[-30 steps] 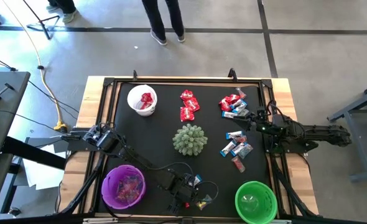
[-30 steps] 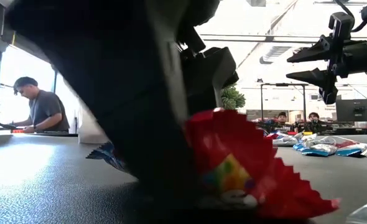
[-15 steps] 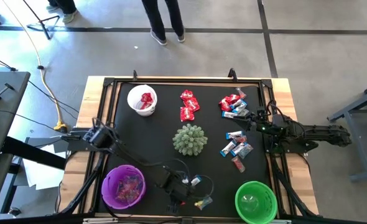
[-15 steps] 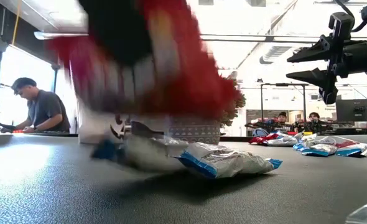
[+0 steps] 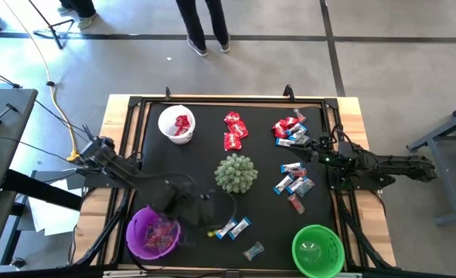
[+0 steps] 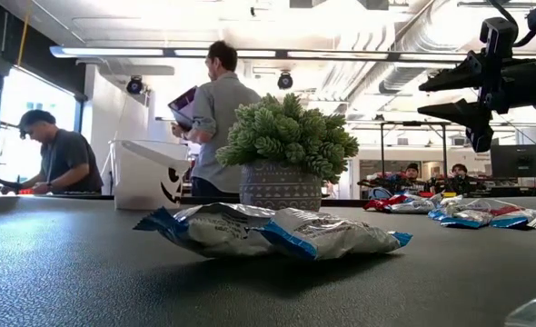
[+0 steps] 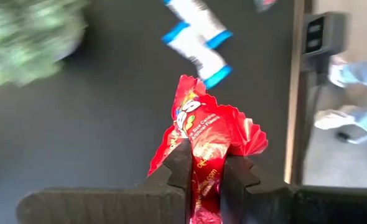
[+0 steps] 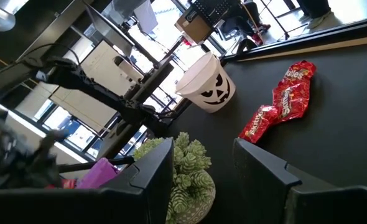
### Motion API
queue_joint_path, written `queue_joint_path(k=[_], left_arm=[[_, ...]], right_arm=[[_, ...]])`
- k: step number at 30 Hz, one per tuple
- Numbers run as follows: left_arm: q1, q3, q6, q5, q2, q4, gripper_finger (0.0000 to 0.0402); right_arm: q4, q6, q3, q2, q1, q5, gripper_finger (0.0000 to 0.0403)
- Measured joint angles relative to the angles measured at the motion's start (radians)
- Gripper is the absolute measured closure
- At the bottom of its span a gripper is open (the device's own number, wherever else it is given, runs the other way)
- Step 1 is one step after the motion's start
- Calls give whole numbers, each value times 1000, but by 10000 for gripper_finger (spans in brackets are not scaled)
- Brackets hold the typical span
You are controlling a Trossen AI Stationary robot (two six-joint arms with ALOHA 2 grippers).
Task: Organize candy in baskets
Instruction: Put the red candy into the white bucket
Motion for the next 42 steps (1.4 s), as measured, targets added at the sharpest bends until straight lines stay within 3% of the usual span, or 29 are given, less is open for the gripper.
queue_joint_path(k=[8, 12, 14, 23, 28, 32, 37, 42], left_arm=[[31, -5, -28, -183, -129, -275, 367], [101, -56, 42, -324, -176, -310, 367], [161, -106, 68, -346, -201, -302, 367], [559, -334, 291, -179, -295, -57, 367], [802, -379, 416, -47, -315, 131, 367], [968, -381, 394, 37, -309, 189, 367], [1071, -381, 343, 81, -302, 208, 367], [1114, -381, 342, -13, -302, 150, 366]], right_arm=[[0, 0, 0, 0, 0, 0, 240], [0, 0, 0, 0, 0, 0, 240], [0, 0, 0, 0, 0, 0, 240], [0, 0, 0, 0, 0, 0, 240], [0, 0, 0, 0, 0, 0, 240], [0, 0, 0, 0, 0, 0, 240], [0, 0, 0, 0, 0, 0, 240], [0, 0, 0, 0, 0, 0, 240]])
